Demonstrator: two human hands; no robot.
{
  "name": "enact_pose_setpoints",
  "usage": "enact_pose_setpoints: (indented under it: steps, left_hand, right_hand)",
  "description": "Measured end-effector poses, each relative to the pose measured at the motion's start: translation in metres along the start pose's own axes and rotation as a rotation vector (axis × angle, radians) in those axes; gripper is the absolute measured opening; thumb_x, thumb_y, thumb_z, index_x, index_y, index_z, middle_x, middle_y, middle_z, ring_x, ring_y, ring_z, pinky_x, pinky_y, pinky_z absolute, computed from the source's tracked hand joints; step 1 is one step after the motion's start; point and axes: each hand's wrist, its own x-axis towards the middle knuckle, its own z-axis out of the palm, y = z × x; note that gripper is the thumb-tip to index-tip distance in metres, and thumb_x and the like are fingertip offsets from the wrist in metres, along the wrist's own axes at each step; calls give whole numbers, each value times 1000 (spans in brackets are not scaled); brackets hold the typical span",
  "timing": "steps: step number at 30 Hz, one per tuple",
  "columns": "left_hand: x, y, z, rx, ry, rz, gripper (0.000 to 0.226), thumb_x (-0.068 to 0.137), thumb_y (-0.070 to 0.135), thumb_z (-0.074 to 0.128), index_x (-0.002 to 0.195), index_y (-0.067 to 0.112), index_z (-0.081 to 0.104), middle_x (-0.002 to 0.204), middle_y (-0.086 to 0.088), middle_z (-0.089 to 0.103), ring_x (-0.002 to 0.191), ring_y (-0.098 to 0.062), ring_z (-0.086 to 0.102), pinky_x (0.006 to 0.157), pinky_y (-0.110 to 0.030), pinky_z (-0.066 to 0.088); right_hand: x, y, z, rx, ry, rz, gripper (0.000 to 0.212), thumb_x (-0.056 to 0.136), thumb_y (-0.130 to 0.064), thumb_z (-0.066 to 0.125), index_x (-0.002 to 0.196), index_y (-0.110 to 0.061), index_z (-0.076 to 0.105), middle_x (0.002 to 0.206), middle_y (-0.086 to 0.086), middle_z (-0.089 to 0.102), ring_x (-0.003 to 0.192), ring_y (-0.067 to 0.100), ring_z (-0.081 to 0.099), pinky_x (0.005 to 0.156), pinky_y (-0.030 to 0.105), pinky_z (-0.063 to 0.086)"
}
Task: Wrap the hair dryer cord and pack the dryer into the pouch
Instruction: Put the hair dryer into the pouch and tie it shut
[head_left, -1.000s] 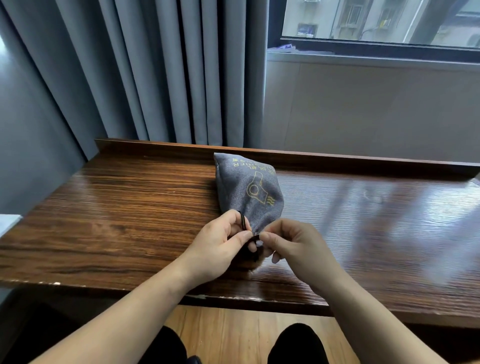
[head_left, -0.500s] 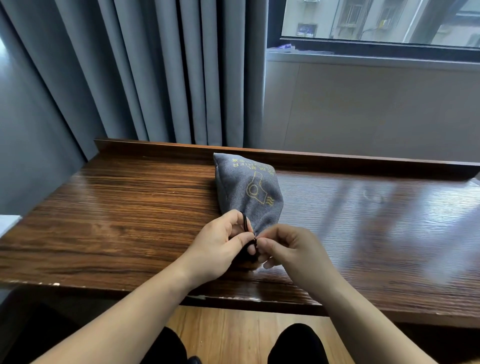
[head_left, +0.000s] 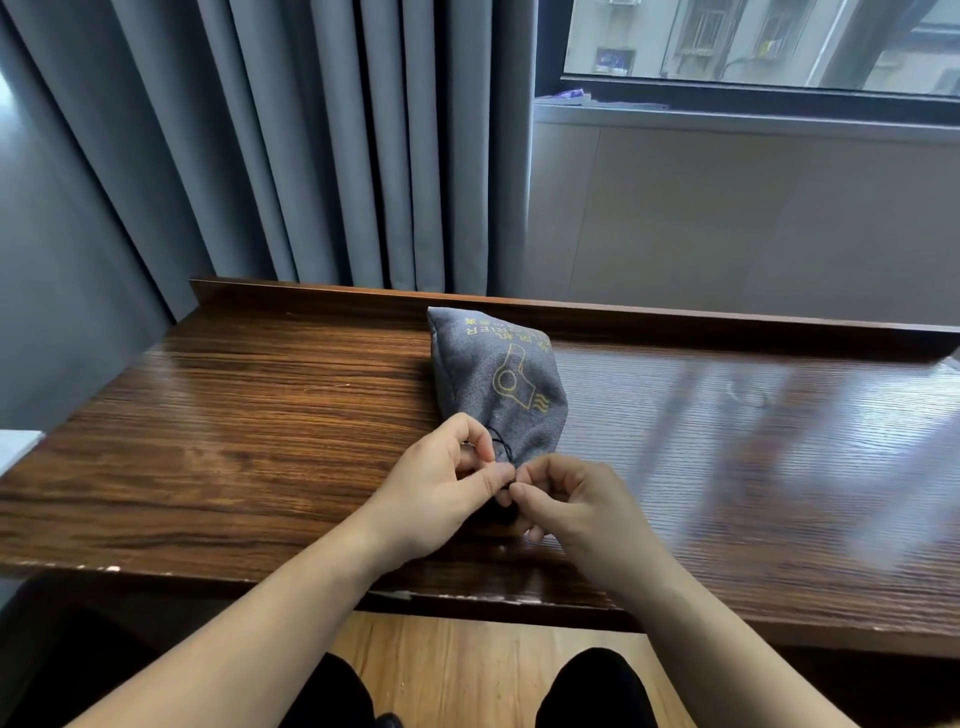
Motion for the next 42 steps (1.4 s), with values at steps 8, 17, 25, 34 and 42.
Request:
enact_pose_setpoints:
  steps: [8, 17, 25, 34, 42]
  left_hand:
    - [-7, 1, -2, 482, 70, 326, 25, 79, 13, 63, 103, 20, 64, 90, 8, 63, 90, -7, 58, 82, -22, 46]
    - [-6, -3, -3, 406, 88, 252, 4, 84, 21, 71, 86, 23, 73, 94, 9, 60, 89, -4, 59, 83, -13, 42]
    - [-5, 1, -4, 542, -48, 55, 26, 75, 38, 73, 72, 39, 47, 102, 9, 47, 102, -8, 40, 87, -3, 27]
    - [-9, 1, -9, 578, 117, 330, 19, 83, 37, 65, 90, 22, 75, 88, 9, 62, 87, -8, 55, 81, -18, 43]
    - [-20, 0, -10, 897, 167, 538, 25, 96, 14, 55, 115, 6, 67, 96, -5, 61, 85, -23, 58, 79, -35, 53]
  right_hand:
    - [-1, -2, 1, 26, -24, 9, 9, 89, -5, 66, 80, -5, 66, 62, 6, 61, 59, 20, 56, 54, 25, 49]
    - [1, -1, -4, -179, 75, -99, 6, 81, -29, 71, 80, -22, 70, 66, 6, 69, 61, 19, 61, 65, 45, 52]
    - [3, -5, -1, -275, 48, -137, 7, 87, -18, 71, 82, -21, 71, 67, -7, 71, 61, -1, 60, 62, 15, 44]
    - [5, -4, -2, 31, -41, -6, 12, 93, -12, 63, 84, -9, 69, 71, 8, 64, 66, 14, 62, 61, 27, 47]
    - [7, -7, -3, -59, 27, -79, 11, 90, -19, 68, 81, -12, 71, 67, 15, 67, 62, 22, 59, 62, 39, 49]
